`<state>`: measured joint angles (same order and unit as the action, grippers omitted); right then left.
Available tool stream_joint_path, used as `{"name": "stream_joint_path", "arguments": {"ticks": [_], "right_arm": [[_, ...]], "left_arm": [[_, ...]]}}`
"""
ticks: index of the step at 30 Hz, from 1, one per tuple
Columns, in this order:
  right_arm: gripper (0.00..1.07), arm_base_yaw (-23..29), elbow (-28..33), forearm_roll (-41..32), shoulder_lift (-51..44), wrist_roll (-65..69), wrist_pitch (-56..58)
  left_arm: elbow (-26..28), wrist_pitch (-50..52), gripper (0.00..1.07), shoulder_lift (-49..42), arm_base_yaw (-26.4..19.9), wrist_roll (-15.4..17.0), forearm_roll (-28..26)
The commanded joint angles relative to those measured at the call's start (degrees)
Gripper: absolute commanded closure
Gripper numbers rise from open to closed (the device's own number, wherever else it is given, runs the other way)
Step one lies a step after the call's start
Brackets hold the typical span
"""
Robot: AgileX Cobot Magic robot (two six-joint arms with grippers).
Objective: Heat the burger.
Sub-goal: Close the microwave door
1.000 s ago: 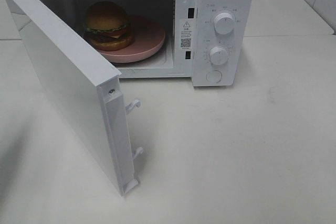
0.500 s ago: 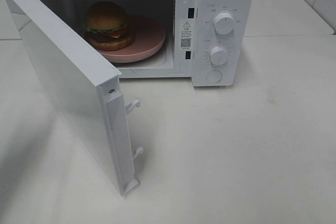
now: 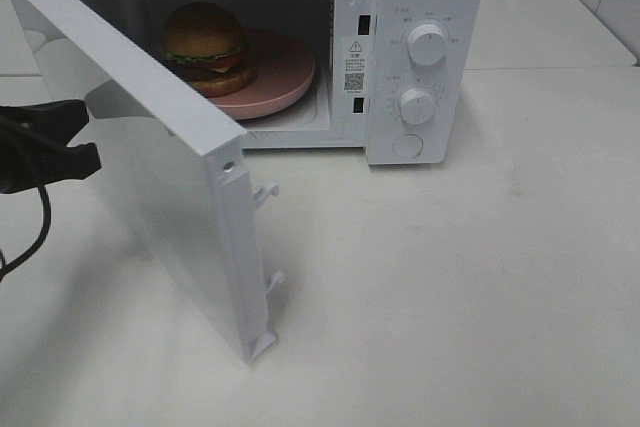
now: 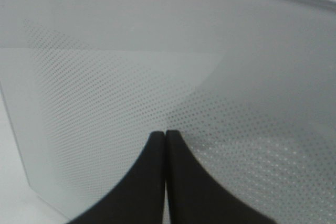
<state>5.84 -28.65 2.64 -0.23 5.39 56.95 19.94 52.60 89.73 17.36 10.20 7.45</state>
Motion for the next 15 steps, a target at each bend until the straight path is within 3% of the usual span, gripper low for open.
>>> {"name": "stream_joint_path", "arguments": {"ticks": [1,3,9,15], "right_arm": [[0.32,-0.2,0.2,0.1,-1.6,0.0,0.1],[0.32,-0.2,0.2,0.1,-1.6,0.0,0.1],[0.32,-0.2,0.2,0.1,-1.6,0.0,0.1],[0.32,-0.2,0.2,0.1,-1.6,0.0,0.1]], "left_arm": [[1.8,1.1,1.07,0.9,2.3,-1.8,-1.4],[3.6,0.9,1.07,2.0,4.5,-3.6,-1.8],[6.0,0.6,1.07,3.4,9.2,-4.0,-7.4],[10.9,-1.0,1.07,6.3,16.3,-9.5,-16.3]]}}
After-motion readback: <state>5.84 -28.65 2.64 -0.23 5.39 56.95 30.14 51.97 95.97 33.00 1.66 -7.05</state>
